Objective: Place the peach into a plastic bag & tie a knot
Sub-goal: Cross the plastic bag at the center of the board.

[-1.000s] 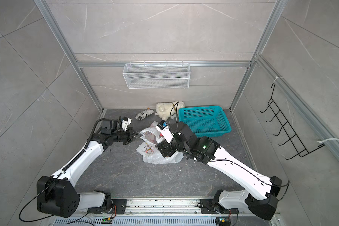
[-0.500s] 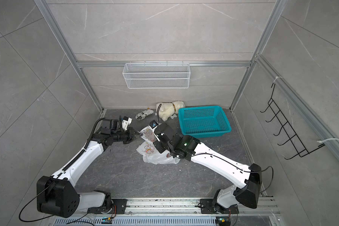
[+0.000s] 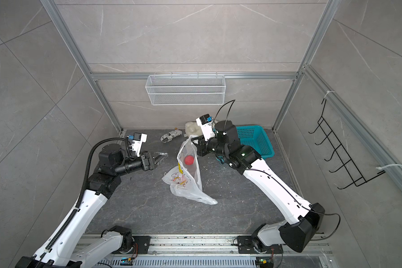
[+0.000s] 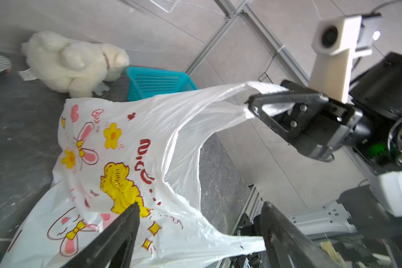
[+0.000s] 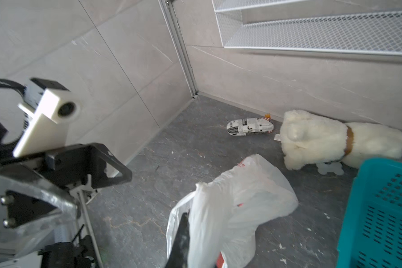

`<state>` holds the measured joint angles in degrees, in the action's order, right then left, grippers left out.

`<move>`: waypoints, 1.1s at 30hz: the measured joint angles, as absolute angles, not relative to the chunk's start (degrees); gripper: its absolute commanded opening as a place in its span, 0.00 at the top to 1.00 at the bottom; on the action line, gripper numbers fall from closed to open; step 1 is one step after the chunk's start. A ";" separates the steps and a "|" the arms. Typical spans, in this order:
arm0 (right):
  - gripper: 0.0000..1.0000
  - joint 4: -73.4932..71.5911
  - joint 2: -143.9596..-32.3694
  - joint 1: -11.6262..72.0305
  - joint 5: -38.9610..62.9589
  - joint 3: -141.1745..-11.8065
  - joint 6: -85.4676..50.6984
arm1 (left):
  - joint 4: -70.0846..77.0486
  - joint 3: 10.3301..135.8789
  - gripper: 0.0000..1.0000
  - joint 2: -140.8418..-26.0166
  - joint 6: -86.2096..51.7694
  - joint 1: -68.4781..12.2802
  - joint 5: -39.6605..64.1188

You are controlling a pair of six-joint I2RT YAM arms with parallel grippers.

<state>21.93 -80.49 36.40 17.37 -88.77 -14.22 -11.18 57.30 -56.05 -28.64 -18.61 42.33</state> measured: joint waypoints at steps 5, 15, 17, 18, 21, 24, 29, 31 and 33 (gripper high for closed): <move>1.00 23.09 -81.76 36.34 16.80 -94.32 -20.08 | -15.31 61.87 0.15 -56.31 -28.08 -30.20 40.16; 1.00 28.71 -82.30 36.29 6.85 -95.39 -26.26 | -30.13 66.48 0.05 -55.35 -35.86 -46.65 29.23; 1.00 29.52 -82.43 36.29 5.17 -95.70 -26.72 | -33.78 66.11 0.01 -54.39 -36.47 -50.15 27.33; 1.00 29.85 -82.46 36.29 4.38 -95.72 -27.07 | -35.14 65.78 0.00 -53.78 -36.56 -51.92 26.59; 1.00 30.48 -82.67 36.29 2.72 -95.72 -27.68 | -37.82 65.60 0.00 -53.47 -36.42 -57.80 22.72; 1.00 30.85 -83.11 36.29 1.69 -95.74 -28.16 | -41.04 68.10 0.00 -57.39 -34.92 -65.78 15.99; 1.00 32.16 -83.83 36.29 0.95 -95.77 -28.77 | -43.75 76.09 0.00 -68.66 -30.50 -74.83 1.34; 1.00 32.60 -83.99 36.29 0.78 -95.79 -28.77 | -45.01 78.15 0.00 -72.34 -28.14 -77.21 -4.93; 1.00 32.84 -84.01 36.29 0.78 -95.79 -28.77 | -46.22 80.53 0.00 -75.96 -25.63 -79.37 -10.50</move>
